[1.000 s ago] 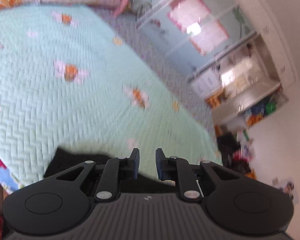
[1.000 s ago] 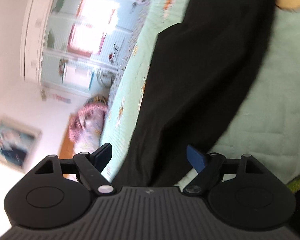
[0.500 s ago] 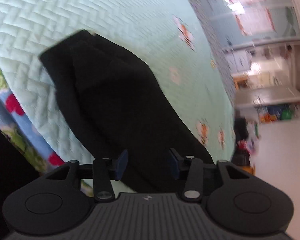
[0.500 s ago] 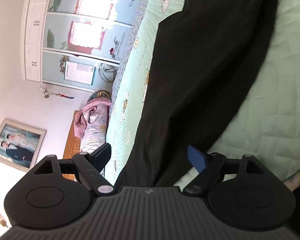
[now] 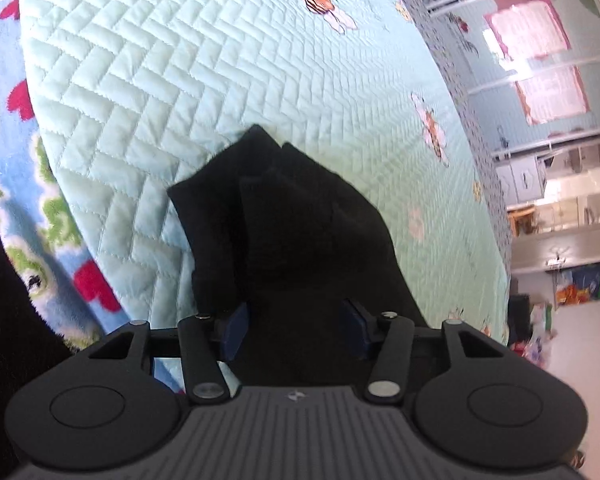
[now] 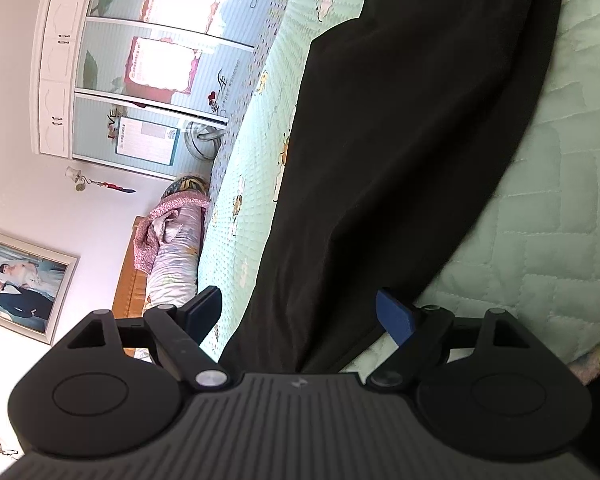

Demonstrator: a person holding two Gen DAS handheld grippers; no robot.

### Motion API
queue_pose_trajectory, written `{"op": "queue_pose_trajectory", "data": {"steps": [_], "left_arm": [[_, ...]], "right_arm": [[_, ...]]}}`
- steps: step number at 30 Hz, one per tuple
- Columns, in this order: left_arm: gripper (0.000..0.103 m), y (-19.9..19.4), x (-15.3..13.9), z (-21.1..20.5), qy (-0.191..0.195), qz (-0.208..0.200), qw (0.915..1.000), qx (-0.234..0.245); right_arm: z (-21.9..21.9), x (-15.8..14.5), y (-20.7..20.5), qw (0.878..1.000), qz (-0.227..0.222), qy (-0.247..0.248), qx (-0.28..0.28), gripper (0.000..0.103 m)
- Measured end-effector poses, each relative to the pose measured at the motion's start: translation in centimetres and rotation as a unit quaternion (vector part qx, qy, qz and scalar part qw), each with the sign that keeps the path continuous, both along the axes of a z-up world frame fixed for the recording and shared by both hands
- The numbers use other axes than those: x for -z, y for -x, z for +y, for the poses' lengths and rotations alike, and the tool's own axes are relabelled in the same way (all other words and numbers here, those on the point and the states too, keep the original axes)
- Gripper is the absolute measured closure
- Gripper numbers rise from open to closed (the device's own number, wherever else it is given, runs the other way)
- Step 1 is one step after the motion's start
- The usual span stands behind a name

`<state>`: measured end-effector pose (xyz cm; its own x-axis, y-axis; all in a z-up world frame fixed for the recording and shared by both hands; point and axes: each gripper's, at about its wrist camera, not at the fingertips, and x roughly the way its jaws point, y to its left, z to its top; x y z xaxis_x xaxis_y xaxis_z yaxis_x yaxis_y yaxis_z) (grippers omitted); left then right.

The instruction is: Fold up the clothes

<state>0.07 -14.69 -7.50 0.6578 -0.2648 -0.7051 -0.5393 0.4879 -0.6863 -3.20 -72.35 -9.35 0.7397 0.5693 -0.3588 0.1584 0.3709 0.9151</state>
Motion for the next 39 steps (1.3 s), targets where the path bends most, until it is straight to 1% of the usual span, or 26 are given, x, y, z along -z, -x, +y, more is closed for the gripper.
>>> {"op": "queue_pose_trajectory", "data": {"steps": [3,6,9,10,11,12,13,14,18,21,22,25,27,30,32,34,35,36,37,38,39], "left_arm": [[0.048,0.2,-0.4,-0.1,-0.024,-0.005,0.9997,-0.008],[0.048,0.3,-0.4,0.0,-0.024,-0.008,0.9996,-0.015],[0.049,0.0,-0.2,0.0,-0.03,-0.029,0.999,-0.018],[0.052,-0.5,-0.4,-0.3,-0.04,-0.039,0.9984,-0.014],[0.056,-0.9,-0.8,-0.7,-0.058,-0.048,0.9971,-0.002],[0.074,-1.2,-1.3,-1.1,-0.079,-0.058,0.9952,0.011],[0.083,-1.6,-1.7,-1.4,-0.099,-0.067,0.9925,0.024],[0.083,-1.7,-1.9,-1.6,-0.107,-0.074,0.991,0.032],[0.088,-1.7,-2.5,-1.2,-0.076,-0.083,0.9931,0.034],[0.092,-1.2,-3.9,-0.8,-0.056,-0.103,0.9924,0.035],[0.093,-1.1,-4.5,-0.6,-0.049,-0.113,0.9918,0.036],[0.093,-1.4,-5.6,-0.8,-0.036,-0.12,0.9914,0.04],[0.093,-1.6,-6.1,-1.0,-0.027,-0.12,0.9915,0.043],[0.093,-2.2,-6.1,-1.4,-0.017,-0.114,0.9921,0.048],[0.093,-2.5,-6.0,-1.6,-0.017,-0.111,0.9924,0.051],[0.093,-2.7,-5.8,-1.7,-0.019,-0.106,0.9928,0.052],[0.093,-2.7,-5.6,-1.6,-0.021,-0.102,0.9933,0.05],[0.093,-2.8,-5.4,-1.4,-0.022,-0.098,0.9938,0.048],[0.093,-2.7,-5.2,-1.2,-0.022,-0.094,0.9944,0.044],[0.093,-2.7,-5.0,-1.0,-0.023,-0.09,0.9949,0.041],[0.093,-2.6,-4.8,-0.7,-0.023,-0.088,0.9951,0.038]], "right_arm": [[0.0,-0.1,0.0,1.0,0.001,0.001,0.001,0.018],[-0.2,-0.1,0.1,1.0,0.002,0.003,0.005,0.018],[-0.3,0.0,0.1,1.0,0.001,0.005,0.008,0.018],[-0.3,0.0,0.1,1.0,-0.001,0.006,0.009,0.018],[-0.2,-0.1,0.0,1.0,-0.003,0.006,0.009,0.018],[-0.2,-0.2,0.0,1.0,-0.004,0.007,0.009,0.018],[-0.2,-0.3,0.0,1.0,-0.007,0.007,0.01,0.018],[-0.2,-0.4,0.0,1.0,-0.009,0.005,0.01,0.018],[-0.7,-0.3,0.1,1.0,-0.006,0.005,0.019,0.018],[-1.0,0.0,0.0,1.0,-0.002,0.003,0.023,0.018],[-0.9,-0.1,-0.1,1.0,-0.003,0.004,0.023,0.018],[-0.9,-0.4,-0.6,0.999,-0.009,0.008,0.031,0.018],[-0.9,-0.3,-1.1,0.999,0.006,0.008,0.043,0.018],[-0.3,-0.1,-2.2,0.999,0.027,0.009,0.044,0.019],[0.4,0.1,-2.9,0.998,0.035,0.023,0.039,0.025],[1.2,0.2,-3.6,0.998,0.04,0.041,0.031,0.05],[1.6,0.3,-3.9,0.998,0.043,0.048,0.027,0.058],[1.9,0.6,-4.1,0.998,0.046,0.049,0.022,0.081],[1.8,0.9,-4.1,0.998,0.046,0.046,0.02,0.098],[1.7,1.2,-4.1,0.998,0.047,0.042,0.019,0.1],[1.6,1.5,-4.0,0.998,0.048,0.039,0.018,0.1]]}}
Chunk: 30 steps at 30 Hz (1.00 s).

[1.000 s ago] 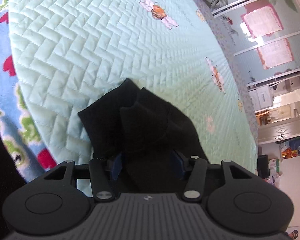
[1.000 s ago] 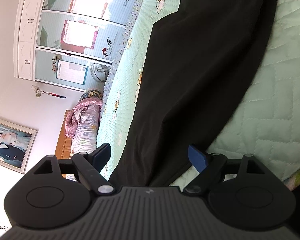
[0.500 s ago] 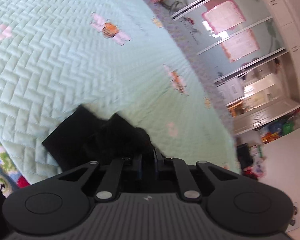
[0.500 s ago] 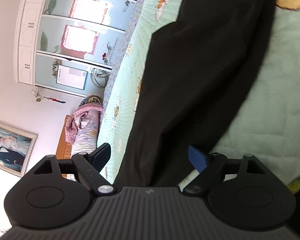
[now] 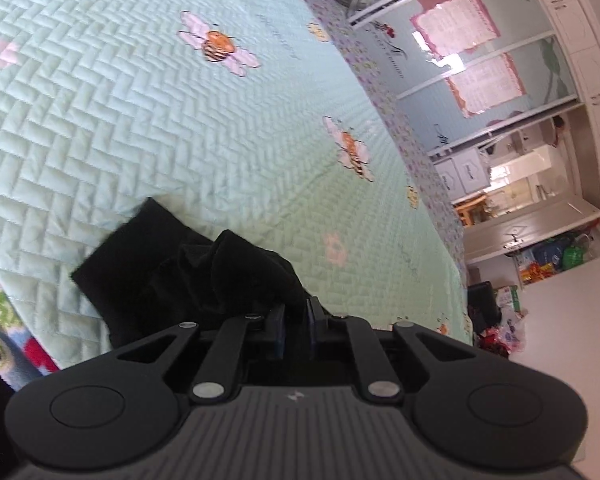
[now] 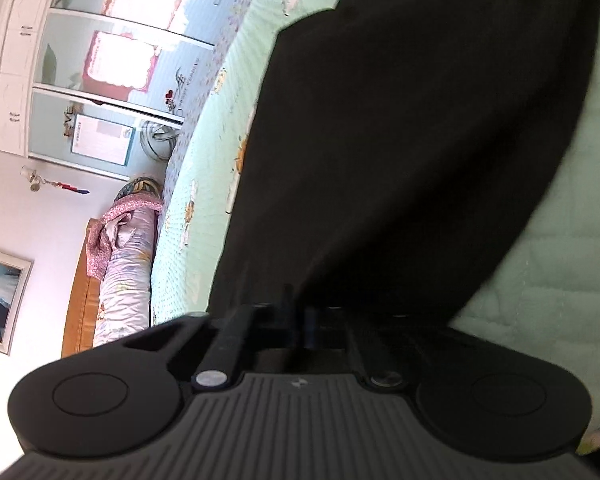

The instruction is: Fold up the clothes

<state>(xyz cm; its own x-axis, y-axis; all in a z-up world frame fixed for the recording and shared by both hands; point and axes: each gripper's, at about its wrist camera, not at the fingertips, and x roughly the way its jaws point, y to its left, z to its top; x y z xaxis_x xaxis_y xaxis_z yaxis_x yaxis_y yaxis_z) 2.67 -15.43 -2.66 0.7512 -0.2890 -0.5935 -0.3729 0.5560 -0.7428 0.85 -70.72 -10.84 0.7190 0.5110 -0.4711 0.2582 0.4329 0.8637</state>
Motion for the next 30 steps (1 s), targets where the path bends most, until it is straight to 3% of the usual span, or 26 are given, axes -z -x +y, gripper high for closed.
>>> {"op": "queue_pose_trajectory", "data": {"steps": [8,13,19,20,25,27,30], "left_arm": [[0.093,1.6,-1.4,1.2,-0.015,-0.016,0.9997,-0.005],[0.093,3.1,-2.5,2.2,-0.021,-0.031,0.9993,-0.003],[0.091,3.6,0.8,3.0,0.026,0.021,0.9991,-0.025],[0.089,3.7,1.3,3.0,0.034,0.027,0.9986,-0.03],[0.042,4.2,2.5,2.5,0.056,0.029,0.9965,-0.054],[0.035,3.9,2.5,2.2,0.051,0.028,0.9967,-0.056],[0.035,2.7,3.0,1.9,0.054,0.027,0.9969,-0.051]], "right_arm": [[-0.1,-2.8,1.8,0.996,-0.067,-0.035,-0.042,0.1],[-0.3,-2.8,2.6,0.996,-0.059,-0.043,-0.053,0.1],[-0.4,-0.9,3.1,0.998,-0.027,-0.037,-0.051,0.1],[-0.4,-0.8,3.1,0.998,-0.025,-0.035,-0.053,0.1],[-0.9,-0.7,3.0,0.998,-0.016,-0.034,-0.056,0.1],[-0.8,-0.8,3.0,0.998,-0.016,-0.033,-0.057,0.1],[-0.6,-0.7,3.0,0.998,-0.015,-0.033,-0.057,0.1]]}}
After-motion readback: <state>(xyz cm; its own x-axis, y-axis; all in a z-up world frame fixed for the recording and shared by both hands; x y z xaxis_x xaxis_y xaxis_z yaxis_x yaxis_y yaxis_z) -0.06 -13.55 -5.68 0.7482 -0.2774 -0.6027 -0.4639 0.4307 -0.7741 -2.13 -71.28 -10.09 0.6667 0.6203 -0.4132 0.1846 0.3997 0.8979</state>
